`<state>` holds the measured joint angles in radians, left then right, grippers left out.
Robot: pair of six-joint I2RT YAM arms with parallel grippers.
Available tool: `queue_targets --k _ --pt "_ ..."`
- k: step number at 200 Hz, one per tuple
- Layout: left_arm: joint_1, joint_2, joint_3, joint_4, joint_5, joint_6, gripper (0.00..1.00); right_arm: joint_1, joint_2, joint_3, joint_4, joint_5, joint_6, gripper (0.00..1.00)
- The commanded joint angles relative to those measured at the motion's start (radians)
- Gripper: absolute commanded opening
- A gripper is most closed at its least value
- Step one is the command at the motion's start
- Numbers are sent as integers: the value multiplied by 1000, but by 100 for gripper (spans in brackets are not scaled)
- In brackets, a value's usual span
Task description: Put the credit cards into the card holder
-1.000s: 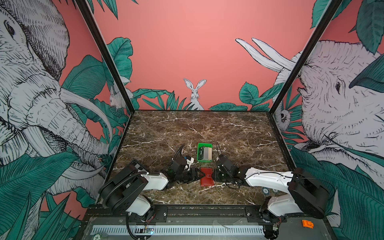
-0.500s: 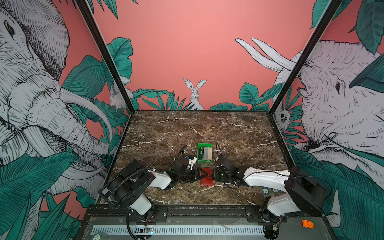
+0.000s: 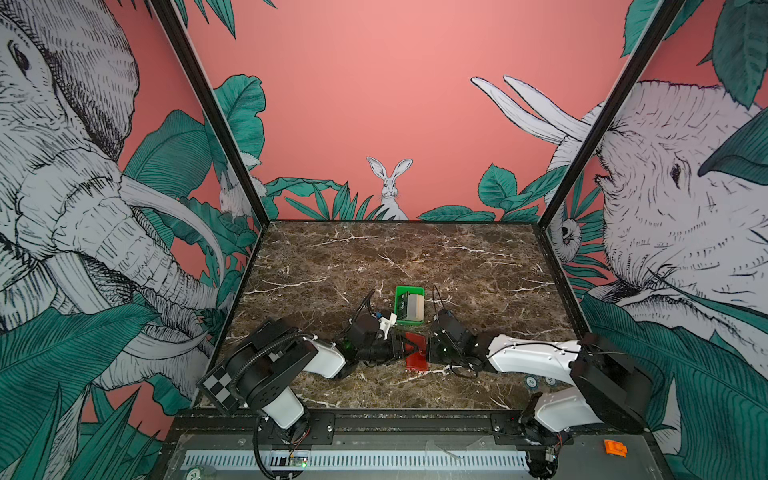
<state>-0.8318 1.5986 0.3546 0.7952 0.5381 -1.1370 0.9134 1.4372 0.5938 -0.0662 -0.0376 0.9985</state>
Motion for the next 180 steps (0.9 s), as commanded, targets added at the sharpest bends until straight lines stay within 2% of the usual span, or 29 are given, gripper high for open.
queue_targets --k 1,27,60,134,152,180 --pt "-10 5 6 21 5 -3 47 -5 24 -28 -108 48 -10 7" --pt "-10 15 2 14 -5 0 38 -4 24 -26 -113 52 -17 6" --pt "-15 24 7 7 -9 3 33 -4 25 -31 -112 53 -18 6" --pt "-37 47 33 -1 -12 6 17 -3 18 -31 -94 46 -21 6" --pt "-41 47 34 1 -18 6 10 -2 13 -29 -98 45 -24 6" --pt "-47 30 33 -22 -33 9 7 -3 -14 -19 -116 47 -24 7"
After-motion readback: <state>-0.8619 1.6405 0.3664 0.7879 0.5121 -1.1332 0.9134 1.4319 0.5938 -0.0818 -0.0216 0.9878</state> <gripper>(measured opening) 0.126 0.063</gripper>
